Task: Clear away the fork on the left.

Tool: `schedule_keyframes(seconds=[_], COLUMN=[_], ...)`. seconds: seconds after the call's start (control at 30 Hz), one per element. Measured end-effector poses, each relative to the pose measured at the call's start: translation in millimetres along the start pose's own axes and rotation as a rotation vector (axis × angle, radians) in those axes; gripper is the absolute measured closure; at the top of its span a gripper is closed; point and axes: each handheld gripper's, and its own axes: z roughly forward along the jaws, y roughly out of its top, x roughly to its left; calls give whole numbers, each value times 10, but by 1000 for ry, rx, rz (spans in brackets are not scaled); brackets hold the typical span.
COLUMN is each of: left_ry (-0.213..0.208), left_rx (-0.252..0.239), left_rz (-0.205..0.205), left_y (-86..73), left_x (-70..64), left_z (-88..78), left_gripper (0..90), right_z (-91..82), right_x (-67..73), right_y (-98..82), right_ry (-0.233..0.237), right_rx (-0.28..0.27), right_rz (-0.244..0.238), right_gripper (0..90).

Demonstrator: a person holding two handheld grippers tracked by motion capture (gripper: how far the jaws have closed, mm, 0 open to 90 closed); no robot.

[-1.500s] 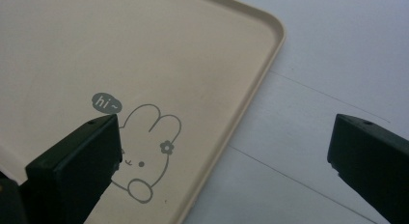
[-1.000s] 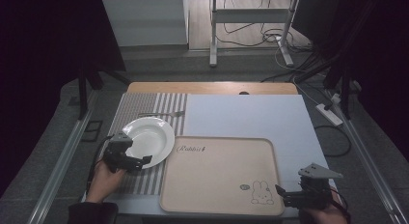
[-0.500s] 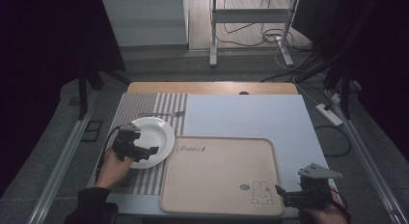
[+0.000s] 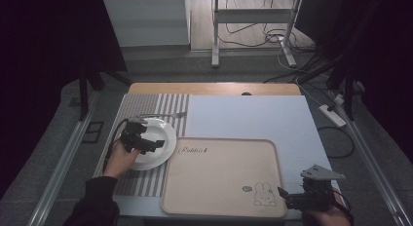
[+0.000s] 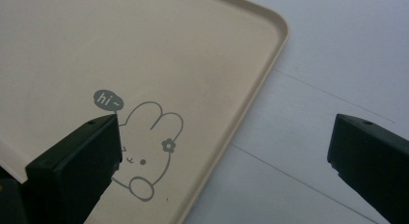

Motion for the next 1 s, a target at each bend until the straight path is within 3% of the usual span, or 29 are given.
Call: schedule_keyframes(seconds=[0.5,1.0], left_ry=[12,13], left_rx=[17,35], left_rz=[-28,-17], left_y=[248,468], left_x=[170,246], left_z=[222,452], left_gripper=[0,0], right_z=[4,5], right_x=[3,9], right_y=[0,1], right_ry=[6,14], right_rx=[3,8], right_rz=[-8,-17], right_gripper=[0,0])
